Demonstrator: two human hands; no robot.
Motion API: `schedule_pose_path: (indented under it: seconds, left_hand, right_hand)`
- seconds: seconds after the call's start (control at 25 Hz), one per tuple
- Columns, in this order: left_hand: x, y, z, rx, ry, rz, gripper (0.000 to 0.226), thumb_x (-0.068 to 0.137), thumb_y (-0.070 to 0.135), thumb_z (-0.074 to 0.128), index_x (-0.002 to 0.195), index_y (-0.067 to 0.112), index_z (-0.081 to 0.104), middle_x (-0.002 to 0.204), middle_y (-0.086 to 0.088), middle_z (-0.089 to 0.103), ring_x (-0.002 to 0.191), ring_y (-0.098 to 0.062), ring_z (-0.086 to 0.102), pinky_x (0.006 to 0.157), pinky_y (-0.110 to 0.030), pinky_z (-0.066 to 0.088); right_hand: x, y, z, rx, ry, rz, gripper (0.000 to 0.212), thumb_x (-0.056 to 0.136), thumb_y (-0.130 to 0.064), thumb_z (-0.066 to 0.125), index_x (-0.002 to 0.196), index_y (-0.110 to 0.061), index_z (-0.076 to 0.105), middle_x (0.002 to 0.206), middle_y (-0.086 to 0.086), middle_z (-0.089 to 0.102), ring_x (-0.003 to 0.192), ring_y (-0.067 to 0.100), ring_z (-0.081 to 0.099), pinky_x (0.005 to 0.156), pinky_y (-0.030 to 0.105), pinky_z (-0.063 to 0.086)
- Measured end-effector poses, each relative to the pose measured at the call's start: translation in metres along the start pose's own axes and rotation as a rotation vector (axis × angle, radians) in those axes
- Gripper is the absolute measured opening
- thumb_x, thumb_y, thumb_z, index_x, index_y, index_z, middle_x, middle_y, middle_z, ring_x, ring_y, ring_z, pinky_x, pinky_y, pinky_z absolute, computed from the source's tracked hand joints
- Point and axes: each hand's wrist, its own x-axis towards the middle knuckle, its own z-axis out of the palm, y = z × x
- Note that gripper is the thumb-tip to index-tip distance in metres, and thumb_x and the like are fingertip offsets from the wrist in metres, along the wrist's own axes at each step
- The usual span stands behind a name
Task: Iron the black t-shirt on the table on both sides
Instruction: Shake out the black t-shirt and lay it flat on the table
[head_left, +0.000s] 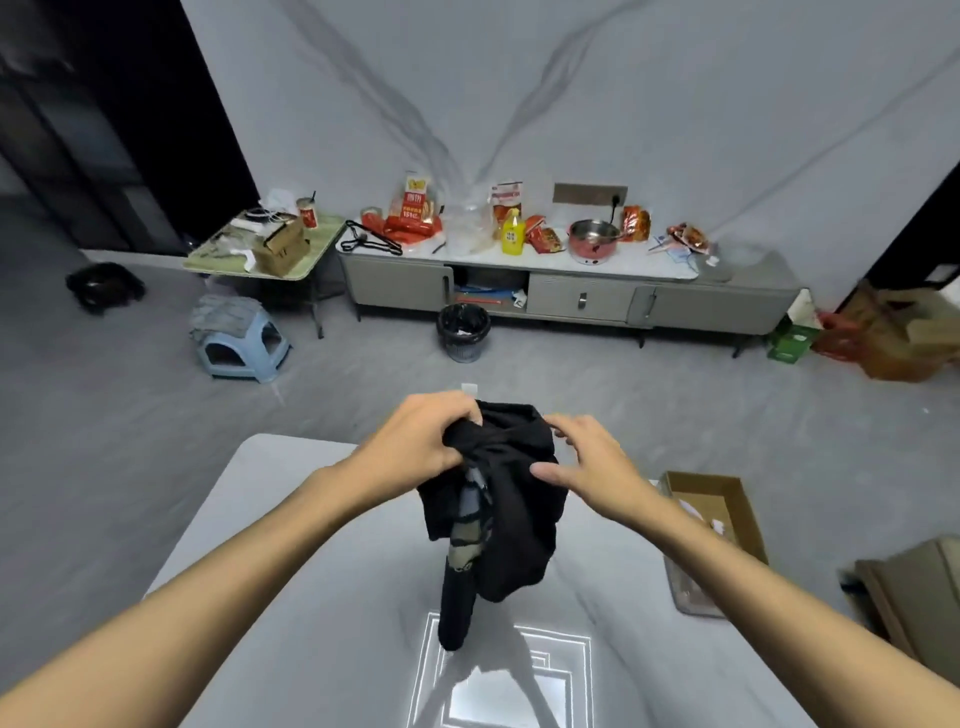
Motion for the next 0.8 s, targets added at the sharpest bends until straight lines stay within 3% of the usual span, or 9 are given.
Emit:
schedule_pose_path:
  seconds: [0.08,0.12,0.24,0.4,0.52,0.64,0.72,0.8]
  left_hand:
    - [0.012,0.048,-0.019,-0.021,0.106,0.026,0.020,0.070,-0.005,0.065,0.081,0.010,0.058,0.075,0.003,0.059,0.070,-0.007,0.051,0.064,-0.021,0.037]
    - [0.019,0.068,-0.028,-0.057,0.155,-0.014,0.020,0.071,-0.005,0.065,0.081,0.011,0.058,0.075,0.002,0.060,0.069,-0.009,0.051,0.064,-0.025,0.038]
    - [0.033,0.106,-0.047,-0.226,0.202,-0.115,0.022,0.076,-0.001,0.066,0.077,0.018,0.057,0.069,0.011,0.059,0.064,-0.008,0.050,0.061,-0.025,0.039]
    - [0.053,0.133,-0.065,-0.426,0.146,-0.057,0.013,0.074,0.008,0.066,0.077,0.019,0.060,0.072,0.003,0.063,0.070,-0.014,0.058,0.067,-0.033,0.046]
    - [0.060,0.137,-0.073,-0.468,0.137,-0.003,0.010,0.072,0.011,0.064,0.081,0.017,0.063,0.078,-0.008,0.066,0.075,-0.017,0.060,0.073,-0.035,0.047]
    - [0.058,0.134,-0.087,-0.338,0.032,0.034,0.014,0.072,0.010,0.063,0.083,0.017,0.066,0.084,-0.008,0.069,0.073,-0.022,0.059,0.070,-0.036,0.046]
    - [0.057,0.130,-0.100,-0.111,-0.086,0.065,0.015,0.070,0.007,0.062,0.080,0.019,0.066,0.076,0.000,0.066,0.066,-0.014,0.052,0.064,-0.031,0.042]
    - [0.054,0.127,-0.110,0.100,-0.183,0.068,0.009,0.071,0.010,0.064,0.073,0.018,0.065,0.064,0.001,0.058,0.059,-0.009,0.045,0.060,-0.030,0.039]
  right_hand:
    - [-0.015,-0.011,-0.046,0.033,0.004,-0.030,0.020,0.086,-0.029,0.065,0.105,-0.023,0.067,0.094,-0.005,0.064,0.102,0.017,0.058,0.086,0.032,0.045]
    - [-0.025,-0.020,-0.067,0.131,-0.007,-0.033,0.017,0.087,-0.026,0.063,0.102,-0.021,0.068,0.093,-0.007,0.069,0.096,0.014,0.063,0.083,0.031,0.047]
    - [-0.047,-0.044,-0.113,0.440,0.039,-0.027,0.014,0.092,-0.020,0.059,0.104,-0.013,0.063,0.091,-0.005,0.069,0.080,0.007,0.063,0.067,0.023,0.044]
    - [-0.059,-0.074,-0.149,0.521,0.043,-0.170,0.031,0.092,-0.017,0.063,0.119,-0.033,0.057,0.100,-0.013,0.071,0.089,0.002,0.068,0.069,0.012,0.049]
    - [-0.054,-0.088,-0.171,0.325,0.091,-0.288,0.035,0.089,-0.015,0.065,0.119,-0.033,0.060,0.110,-0.019,0.065,0.097,-0.004,0.061,0.081,0.013,0.048]
    - [-0.050,-0.097,-0.185,-0.233,0.001,-0.322,0.017,0.082,-0.015,0.068,0.089,-0.030,0.062,0.084,-0.011,0.064,0.077,0.004,0.057,0.071,0.025,0.045]
    - [-0.047,-0.102,-0.192,-0.477,0.142,-0.324,0.021,0.076,-0.015,0.068,0.073,-0.028,0.053,0.067,-0.009,0.055,0.066,0.013,0.050,0.060,0.030,0.039]
    - [-0.049,-0.112,-0.200,-0.468,0.429,-0.440,0.026,0.072,-0.011,0.070,0.067,-0.025,0.049,0.059,-0.008,0.047,0.059,0.018,0.043,0.054,0.032,0.035]
